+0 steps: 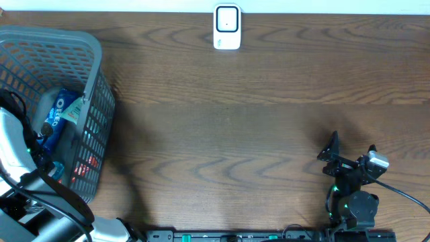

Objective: Scan the item barcode
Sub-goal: 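Reach the left gripper into the basket and grasp the teal bottle, then carry the teal bottle out and set it upright on the table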

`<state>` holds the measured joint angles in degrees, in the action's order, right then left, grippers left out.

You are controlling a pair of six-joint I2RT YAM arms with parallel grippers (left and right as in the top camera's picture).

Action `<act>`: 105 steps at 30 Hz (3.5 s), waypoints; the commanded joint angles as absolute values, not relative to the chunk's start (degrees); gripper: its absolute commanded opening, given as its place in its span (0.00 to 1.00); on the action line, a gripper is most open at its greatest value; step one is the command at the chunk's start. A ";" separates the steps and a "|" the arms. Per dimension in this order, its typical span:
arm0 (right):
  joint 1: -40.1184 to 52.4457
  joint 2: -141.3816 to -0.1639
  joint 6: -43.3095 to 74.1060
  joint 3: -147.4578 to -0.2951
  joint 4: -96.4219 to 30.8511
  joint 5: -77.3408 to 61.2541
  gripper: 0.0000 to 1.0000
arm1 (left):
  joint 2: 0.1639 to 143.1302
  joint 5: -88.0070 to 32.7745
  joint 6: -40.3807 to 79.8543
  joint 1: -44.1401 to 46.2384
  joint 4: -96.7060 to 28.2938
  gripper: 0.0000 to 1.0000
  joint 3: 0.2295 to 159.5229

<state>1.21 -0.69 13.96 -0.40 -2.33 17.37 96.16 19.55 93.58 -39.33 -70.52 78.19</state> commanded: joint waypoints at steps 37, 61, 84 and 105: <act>1.87 -0.38 13.19 -0.32 -2.59 17.28 0.99 | 83.09 -15.51 62.61 -34.76 -72.77 0.30 119.50; 1.87 -0.38 13.19 -0.32 -2.57 17.28 0.99 | 99.18 4.45 64.31 20.51 -69.73 0.34 119.48; 1.87 -0.38 13.19 -0.32 -2.59 17.28 0.99 | 119.92 11.35 76.73 22.83 -81.28 0.34 119.22; 1.87 -0.38 13.19 -0.32 -2.59 17.28 0.99 | 120.60 20.25 104.05 26.55 -78.81 0.34 110.00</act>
<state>1.21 -0.69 13.96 -0.40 -2.33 17.39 120.22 17.12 101.41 26.85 -79.07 110.83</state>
